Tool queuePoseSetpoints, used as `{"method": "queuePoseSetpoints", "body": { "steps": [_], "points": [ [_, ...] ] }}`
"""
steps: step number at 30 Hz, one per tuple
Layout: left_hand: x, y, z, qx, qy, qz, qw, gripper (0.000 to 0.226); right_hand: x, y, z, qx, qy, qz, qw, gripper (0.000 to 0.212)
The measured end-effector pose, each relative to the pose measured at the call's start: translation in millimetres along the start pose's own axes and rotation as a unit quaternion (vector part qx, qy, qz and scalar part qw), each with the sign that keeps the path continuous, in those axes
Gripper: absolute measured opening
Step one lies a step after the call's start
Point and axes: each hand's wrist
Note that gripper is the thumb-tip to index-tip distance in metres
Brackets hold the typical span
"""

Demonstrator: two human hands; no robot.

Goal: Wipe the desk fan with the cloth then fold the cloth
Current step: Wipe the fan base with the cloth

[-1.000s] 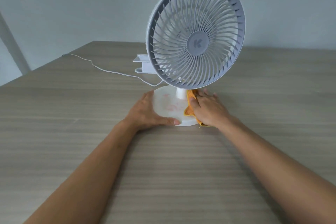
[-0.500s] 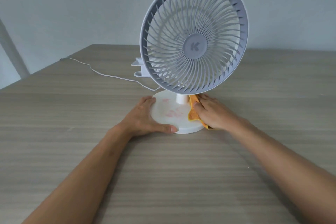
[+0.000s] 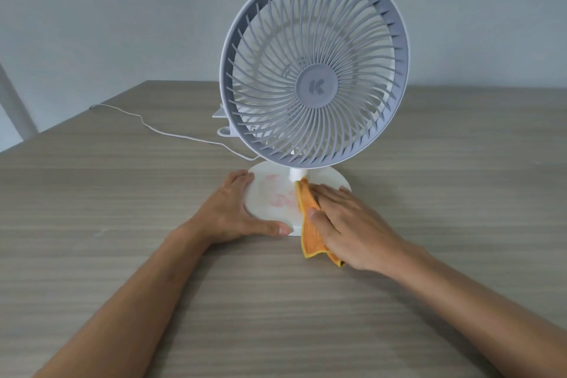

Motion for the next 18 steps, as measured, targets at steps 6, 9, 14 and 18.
{"method": "queuePoseSetpoints", "body": {
  "steps": [6,9,14,18],
  "points": [
    [-1,-2,-1,0.002,-0.002,0.002,1.000,0.141,6,-55,35,-0.107,0.004,-0.043,0.993,0.049],
    [-2,-3,-3,0.003,-0.002,0.006,1.000,0.141,5,-57,31,-0.104,0.008,-0.034,0.994,0.048],
    [-2,-2,-1,0.002,-0.003,0.009,1.000,0.143,0,-18,7,-0.041,0.003,0.000,0.999,0.051],
    [0,-3,-1,0.002,-0.004,0.002,1.000,0.141,-4,-5,-2,0.003,0.022,-0.009,1.000,0.054]
  ]
}}
Point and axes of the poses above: each hand's wrist, its own y-axis away from the middle knuckle, its own x-axis out of the back of the hand, z = x × y, and after that the axes turned 6 degrees about z, right-handed
